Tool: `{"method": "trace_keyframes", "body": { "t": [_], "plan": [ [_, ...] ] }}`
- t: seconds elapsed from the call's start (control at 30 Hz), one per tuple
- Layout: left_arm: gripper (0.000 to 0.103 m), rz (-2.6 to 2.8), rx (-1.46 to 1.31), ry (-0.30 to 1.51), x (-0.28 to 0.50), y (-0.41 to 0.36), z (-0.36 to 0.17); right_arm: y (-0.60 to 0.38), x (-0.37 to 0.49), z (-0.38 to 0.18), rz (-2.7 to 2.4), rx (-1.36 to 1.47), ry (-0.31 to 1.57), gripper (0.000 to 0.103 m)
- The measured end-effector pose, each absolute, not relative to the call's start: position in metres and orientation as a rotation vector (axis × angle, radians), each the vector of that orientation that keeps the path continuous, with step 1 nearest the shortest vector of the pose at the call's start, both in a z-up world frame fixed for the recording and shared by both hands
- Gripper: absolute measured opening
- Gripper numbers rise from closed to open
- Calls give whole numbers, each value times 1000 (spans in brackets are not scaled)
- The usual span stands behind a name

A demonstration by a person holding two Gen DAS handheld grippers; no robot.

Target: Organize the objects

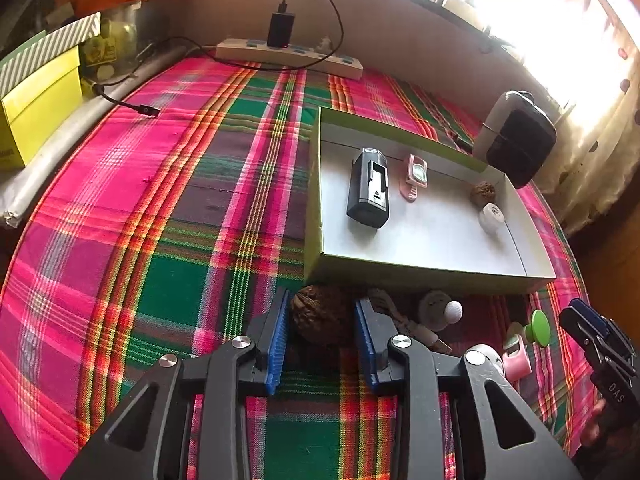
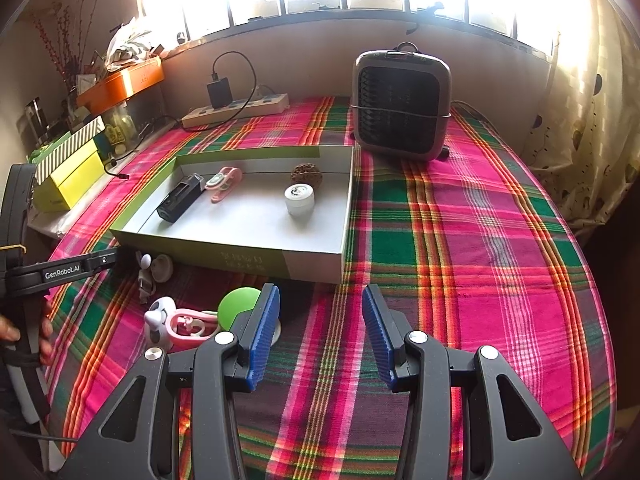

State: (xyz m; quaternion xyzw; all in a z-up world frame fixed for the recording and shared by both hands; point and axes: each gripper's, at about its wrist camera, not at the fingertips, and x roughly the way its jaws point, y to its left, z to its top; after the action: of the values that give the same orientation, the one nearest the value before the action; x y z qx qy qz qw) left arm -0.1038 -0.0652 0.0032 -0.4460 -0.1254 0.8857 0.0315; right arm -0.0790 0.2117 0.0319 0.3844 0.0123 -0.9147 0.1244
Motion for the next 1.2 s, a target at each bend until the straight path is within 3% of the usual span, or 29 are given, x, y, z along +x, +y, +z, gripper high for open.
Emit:
{"method": "trace_keyframes", "body": {
  "t": [1.2],
  "plan": [
    [29,2741,-1362,-391,-97,-73,3,179,-85,15,-2578,1170,94,44]
  ]
}}
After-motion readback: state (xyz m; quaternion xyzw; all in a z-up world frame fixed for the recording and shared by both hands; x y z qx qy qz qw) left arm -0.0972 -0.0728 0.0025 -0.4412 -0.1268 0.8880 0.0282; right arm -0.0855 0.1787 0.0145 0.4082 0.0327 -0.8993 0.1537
